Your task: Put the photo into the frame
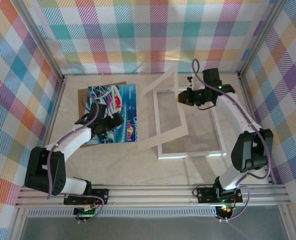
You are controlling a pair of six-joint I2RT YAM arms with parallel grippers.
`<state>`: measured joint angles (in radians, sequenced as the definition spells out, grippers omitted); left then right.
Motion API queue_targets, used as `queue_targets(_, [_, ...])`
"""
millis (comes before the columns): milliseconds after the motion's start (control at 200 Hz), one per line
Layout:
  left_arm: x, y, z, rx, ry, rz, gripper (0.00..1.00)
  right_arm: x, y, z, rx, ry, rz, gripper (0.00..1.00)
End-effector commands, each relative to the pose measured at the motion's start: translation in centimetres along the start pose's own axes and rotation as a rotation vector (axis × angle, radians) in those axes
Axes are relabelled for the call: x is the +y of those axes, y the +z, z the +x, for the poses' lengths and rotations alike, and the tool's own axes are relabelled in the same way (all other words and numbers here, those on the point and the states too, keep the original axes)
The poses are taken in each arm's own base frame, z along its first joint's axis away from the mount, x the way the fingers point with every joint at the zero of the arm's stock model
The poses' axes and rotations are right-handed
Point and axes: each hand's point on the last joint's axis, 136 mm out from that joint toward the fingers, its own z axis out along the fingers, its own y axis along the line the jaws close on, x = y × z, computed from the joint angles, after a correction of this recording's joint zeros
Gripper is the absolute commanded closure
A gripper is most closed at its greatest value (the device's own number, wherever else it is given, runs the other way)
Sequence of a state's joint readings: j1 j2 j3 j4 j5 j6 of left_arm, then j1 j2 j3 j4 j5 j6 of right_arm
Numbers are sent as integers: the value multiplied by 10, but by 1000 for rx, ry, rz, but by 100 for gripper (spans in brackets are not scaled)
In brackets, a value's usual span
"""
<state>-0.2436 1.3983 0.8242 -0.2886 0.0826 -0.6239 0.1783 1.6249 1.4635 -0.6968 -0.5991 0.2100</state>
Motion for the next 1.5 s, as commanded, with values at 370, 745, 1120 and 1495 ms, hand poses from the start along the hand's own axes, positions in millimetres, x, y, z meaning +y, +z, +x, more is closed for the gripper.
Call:
queue_targets(370, [-15,18,-4,41,20,61,0,-82,-24,32,169,22,92,100])
queue_targets(745, [-15,22,-3,58,49,58,0,-134,-17,61,239,58,226,100])
queue_targets(1120, [-15,19,-6,47,64,53,0,-138,-47,49,179,33,332,100])
queue_targets(1495, [-14,20,-4,53,67,54,0,-85,-70,27,39,-18,208,100])
